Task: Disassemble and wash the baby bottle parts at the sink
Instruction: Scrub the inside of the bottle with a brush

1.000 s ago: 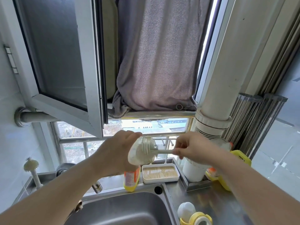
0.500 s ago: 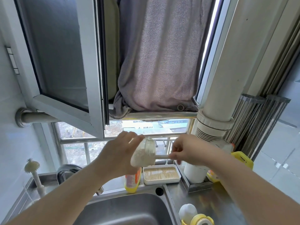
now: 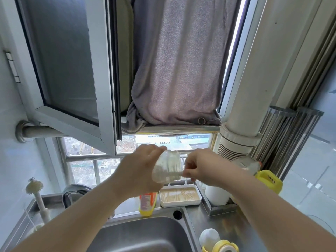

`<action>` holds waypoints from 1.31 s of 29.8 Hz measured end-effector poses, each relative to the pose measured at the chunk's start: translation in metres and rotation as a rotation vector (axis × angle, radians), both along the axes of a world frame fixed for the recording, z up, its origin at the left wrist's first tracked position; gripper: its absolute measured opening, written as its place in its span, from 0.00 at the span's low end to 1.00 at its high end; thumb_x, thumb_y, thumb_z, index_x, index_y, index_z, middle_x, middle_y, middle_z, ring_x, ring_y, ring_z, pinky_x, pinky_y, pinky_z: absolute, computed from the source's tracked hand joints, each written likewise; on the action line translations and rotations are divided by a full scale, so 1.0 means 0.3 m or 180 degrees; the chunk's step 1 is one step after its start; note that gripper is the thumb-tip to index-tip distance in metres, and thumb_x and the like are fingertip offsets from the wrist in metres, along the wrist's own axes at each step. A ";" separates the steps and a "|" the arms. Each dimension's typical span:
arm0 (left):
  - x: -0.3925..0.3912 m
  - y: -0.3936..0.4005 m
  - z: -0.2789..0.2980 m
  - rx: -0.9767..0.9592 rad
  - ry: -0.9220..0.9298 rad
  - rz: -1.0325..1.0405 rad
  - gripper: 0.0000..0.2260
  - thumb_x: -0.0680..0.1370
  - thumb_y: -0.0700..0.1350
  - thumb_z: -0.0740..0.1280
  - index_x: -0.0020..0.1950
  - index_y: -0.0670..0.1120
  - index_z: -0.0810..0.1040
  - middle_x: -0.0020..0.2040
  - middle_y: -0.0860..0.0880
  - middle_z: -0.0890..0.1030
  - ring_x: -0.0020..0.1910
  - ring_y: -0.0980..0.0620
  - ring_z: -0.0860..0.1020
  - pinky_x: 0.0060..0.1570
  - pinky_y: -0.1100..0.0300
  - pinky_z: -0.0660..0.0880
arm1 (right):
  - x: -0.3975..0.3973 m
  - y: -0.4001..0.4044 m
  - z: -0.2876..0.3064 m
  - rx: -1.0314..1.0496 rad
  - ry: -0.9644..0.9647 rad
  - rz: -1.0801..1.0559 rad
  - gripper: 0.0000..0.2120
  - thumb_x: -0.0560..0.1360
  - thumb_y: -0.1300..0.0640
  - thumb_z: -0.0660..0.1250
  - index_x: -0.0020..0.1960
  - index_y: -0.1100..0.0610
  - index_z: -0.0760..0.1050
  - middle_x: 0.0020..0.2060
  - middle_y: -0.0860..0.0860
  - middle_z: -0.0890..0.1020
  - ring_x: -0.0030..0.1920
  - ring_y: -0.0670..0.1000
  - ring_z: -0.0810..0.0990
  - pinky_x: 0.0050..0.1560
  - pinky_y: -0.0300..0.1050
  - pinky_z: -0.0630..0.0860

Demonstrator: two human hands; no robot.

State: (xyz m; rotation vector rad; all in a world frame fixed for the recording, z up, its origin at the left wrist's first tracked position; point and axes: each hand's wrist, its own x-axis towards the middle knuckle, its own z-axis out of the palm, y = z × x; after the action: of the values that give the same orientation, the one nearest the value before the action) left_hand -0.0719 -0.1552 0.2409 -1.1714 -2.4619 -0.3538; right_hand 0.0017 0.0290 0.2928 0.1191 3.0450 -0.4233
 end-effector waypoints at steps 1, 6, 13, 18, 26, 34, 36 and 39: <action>-0.006 -0.014 -0.001 0.0143 -0.0079 0.0035 0.40 0.58 0.57 0.78 0.67 0.48 0.70 0.59 0.49 0.78 0.57 0.48 0.76 0.45 0.54 0.78 | 0.016 0.011 0.016 0.0145 0.0179 -0.0050 0.08 0.75 0.50 0.68 0.43 0.54 0.78 0.36 0.47 0.81 0.35 0.47 0.78 0.37 0.41 0.75; 0.023 0.005 0.024 0.0282 -0.0860 -0.0120 0.42 0.62 0.57 0.77 0.71 0.55 0.63 0.62 0.56 0.73 0.58 0.56 0.70 0.57 0.61 0.70 | 0.039 -0.037 0.006 0.1404 0.1906 0.0409 0.09 0.70 0.51 0.73 0.36 0.52 0.75 0.30 0.47 0.77 0.31 0.51 0.77 0.29 0.44 0.71; 0.019 -0.006 0.017 0.0190 -0.0677 -0.0079 0.40 0.62 0.58 0.76 0.71 0.55 0.63 0.63 0.56 0.73 0.59 0.56 0.69 0.56 0.63 0.69 | 0.048 -0.004 -0.011 0.1022 0.1435 0.0181 0.12 0.78 0.45 0.59 0.47 0.52 0.75 0.41 0.48 0.79 0.42 0.51 0.77 0.44 0.44 0.74; -0.002 -0.039 0.016 0.0305 -0.0480 0.0031 0.39 0.62 0.58 0.76 0.70 0.55 0.64 0.63 0.56 0.73 0.60 0.55 0.70 0.56 0.62 0.69 | 0.057 0.010 -0.024 0.0649 0.1344 -0.0093 0.12 0.77 0.44 0.61 0.46 0.52 0.75 0.35 0.46 0.77 0.38 0.48 0.75 0.38 0.42 0.72; 0.005 -0.013 -0.028 0.0233 0.0409 -0.0266 0.41 0.64 0.57 0.76 0.70 0.43 0.64 0.63 0.43 0.73 0.63 0.43 0.71 0.59 0.49 0.73 | 0.026 -0.015 -0.050 -0.0980 0.0986 -0.0260 0.09 0.73 0.49 0.69 0.40 0.54 0.80 0.33 0.48 0.82 0.31 0.43 0.76 0.32 0.35 0.71; -0.012 -0.028 0.018 -0.0259 0.0401 -0.0108 0.46 0.57 0.62 0.77 0.70 0.49 0.65 0.60 0.48 0.72 0.57 0.49 0.72 0.38 0.59 0.78 | 0.045 -0.030 -0.071 -0.1414 0.0548 0.0004 0.07 0.74 0.51 0.69 0.41 0.54 0.80 0.32 0.46 0.83 0.32 0.41 0.78 0.34 0.34 0.74; -0.022 -0.032 0.018 -0.0271 0.0137 -0.0017 0.43 0.62 0.60 0.75 0.73 0.52 0.62 0.64 0.49 0.72 0.62 0.49 0.71 0.47 0.56 0.76 | 0.054 -0.019 -0.061 -0.1060 0.0410 0.0039 0.08 0.74 0.50 0.68 0.40 0.52 0.80 0.32 0.46 0.82 0.31 0.43 0.76 0.32 0.34 0.72; -0.022 -0.051 -0.006 -0.0118 0.0130 -0.0013 0.43 0.59 0.60 0.76 0.70 0.53 0.64 0.61 0.49 0.76 0.59 0.48 0.75 0.44 0.55 0.79 | 0.066 0.041 -0.026 -0.0456 0.0394 -0.0180 0.07 0.74 0.49 0.68 0.38 0.49 0.78 0.34 0.46 0.80 0.34 0.45 0.76 0.34 0.37 0.71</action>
State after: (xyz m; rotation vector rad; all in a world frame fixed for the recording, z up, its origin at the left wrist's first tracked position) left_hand -0.0784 -0.1704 0.2392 -1.1872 -2.4410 -0.2840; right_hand 0.0214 0.0414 0.2849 0.1779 3.1243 -0.6753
